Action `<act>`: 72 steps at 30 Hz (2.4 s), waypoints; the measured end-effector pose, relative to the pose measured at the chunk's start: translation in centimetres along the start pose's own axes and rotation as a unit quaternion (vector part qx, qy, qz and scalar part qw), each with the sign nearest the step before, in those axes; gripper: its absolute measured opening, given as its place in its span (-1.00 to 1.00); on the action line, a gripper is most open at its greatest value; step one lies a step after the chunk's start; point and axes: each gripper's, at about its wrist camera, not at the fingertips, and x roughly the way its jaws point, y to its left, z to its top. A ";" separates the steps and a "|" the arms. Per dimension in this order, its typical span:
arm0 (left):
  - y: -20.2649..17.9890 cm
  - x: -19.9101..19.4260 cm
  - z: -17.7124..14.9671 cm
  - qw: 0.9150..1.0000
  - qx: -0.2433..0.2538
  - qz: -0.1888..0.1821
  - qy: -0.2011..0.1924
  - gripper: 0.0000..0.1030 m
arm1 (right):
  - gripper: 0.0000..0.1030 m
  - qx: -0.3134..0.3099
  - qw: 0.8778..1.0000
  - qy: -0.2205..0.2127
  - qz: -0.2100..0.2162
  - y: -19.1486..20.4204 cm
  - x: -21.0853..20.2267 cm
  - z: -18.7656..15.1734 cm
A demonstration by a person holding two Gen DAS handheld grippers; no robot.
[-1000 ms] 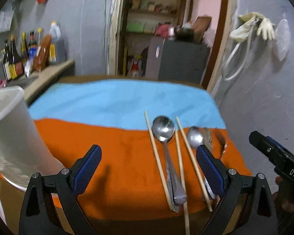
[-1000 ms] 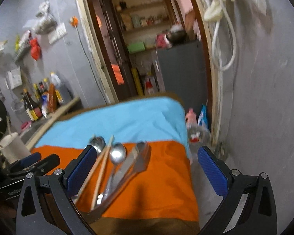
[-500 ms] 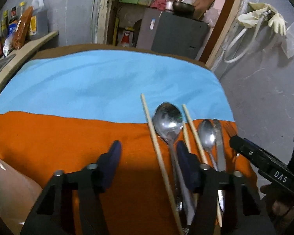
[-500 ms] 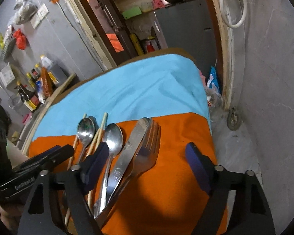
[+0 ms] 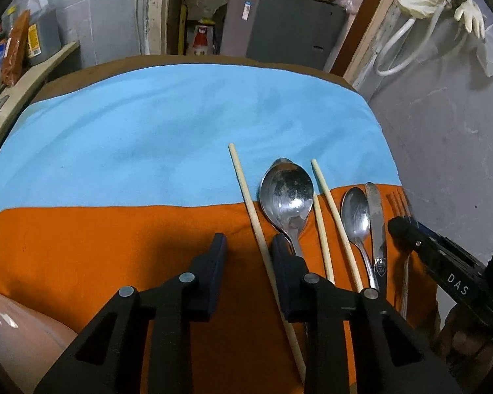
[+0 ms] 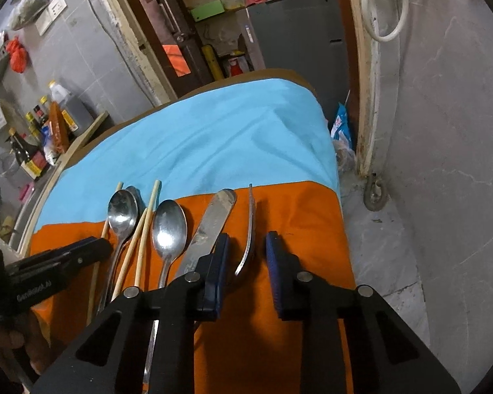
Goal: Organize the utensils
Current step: 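Move both open grippers back down to the remaining utensils, then grasp another wooden chopstick with the left gripper while the right gripper grasps a silver fork, then lift the chopstick and fork and carry both over the white caddy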
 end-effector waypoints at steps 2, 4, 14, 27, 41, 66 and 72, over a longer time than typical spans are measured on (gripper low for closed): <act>-0.1 0.0 0.3 1.000 -0.003 0.002 0.002 -0.55 | -0.59 -0.004 1.000 0.004 -0.008 0.3 0.1 0.1; -0.3 0.1 0.6 1.000 -0.002 0.010 0.002 -0.65 | -0.59 -0.020 0.999 0.006 -0.027 1.1 0.2 0.1; -0.5 -0.3 0.1 1.000 -0.010 -0.008 0.015 -0.90 | -0.84 0.020 1.000 0.012 -0.011 0.2 -0.1 0.2; -0.3 -5.1 -5.2 0.992 -0.069 -0.062 -0.087 -0.96 | -0.94 0.069 0.992 0.000 0.110 -0.5 -2.1 -2.2; -0.6 -15.2 -7.2 0.954 -0.057 -0.100 -0.278 -0.96 | -0.95 -0.001 0.972 -0.179 0.150 5.5 -10.8 -3.4; 21.0 -27.9 -4.4 0.875 -0.173 -0.066 -0.447 -0.96 | -0.96 -0.120 0.930 -0.315 0.145 23.7 -17.9 2.9; 24.3 -26.2 -4.9 0.861 -0.202 -0.052 -0.464 -0.96 | -0.96 -0.140 0.932 -0.309 0.127 26.0 -15.3 1.8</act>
